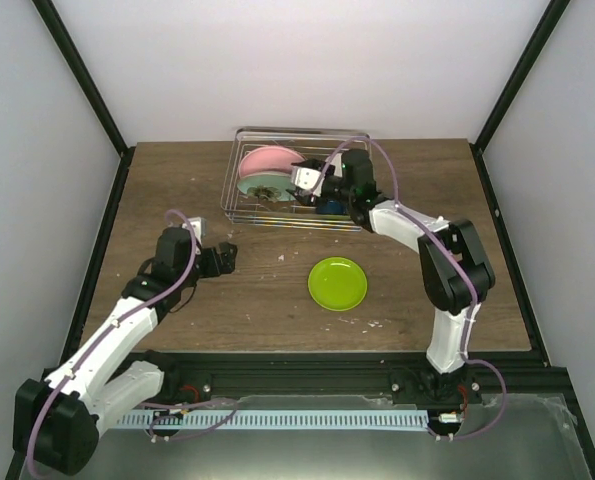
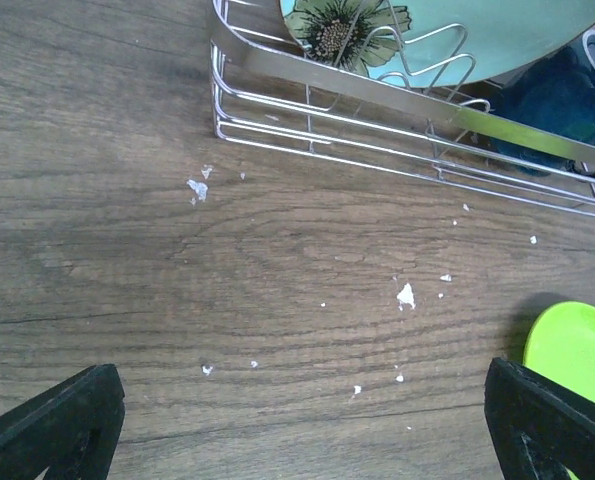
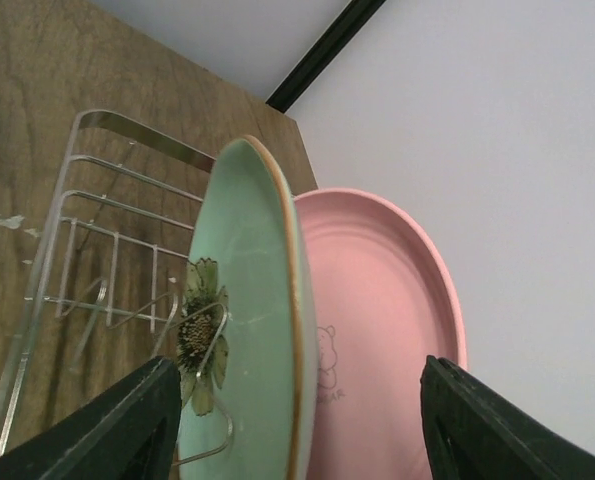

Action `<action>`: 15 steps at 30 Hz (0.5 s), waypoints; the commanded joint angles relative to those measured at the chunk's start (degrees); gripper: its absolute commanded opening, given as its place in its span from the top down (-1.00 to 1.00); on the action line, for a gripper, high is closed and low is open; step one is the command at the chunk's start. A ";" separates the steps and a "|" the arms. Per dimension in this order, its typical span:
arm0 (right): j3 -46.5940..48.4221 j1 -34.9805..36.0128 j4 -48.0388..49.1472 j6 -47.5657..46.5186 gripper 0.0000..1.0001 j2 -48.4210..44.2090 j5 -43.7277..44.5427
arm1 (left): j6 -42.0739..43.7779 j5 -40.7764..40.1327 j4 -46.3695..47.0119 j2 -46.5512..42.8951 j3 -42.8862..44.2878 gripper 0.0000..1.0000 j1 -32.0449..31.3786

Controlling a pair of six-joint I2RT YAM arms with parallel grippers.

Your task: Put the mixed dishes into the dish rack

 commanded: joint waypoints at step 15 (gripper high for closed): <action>-17.16 3.08 -17.64 49.00 -0.30 -27.25 26.14 | -4.60 8.79 20.28 7.29 -8.53 -0.99 -6.24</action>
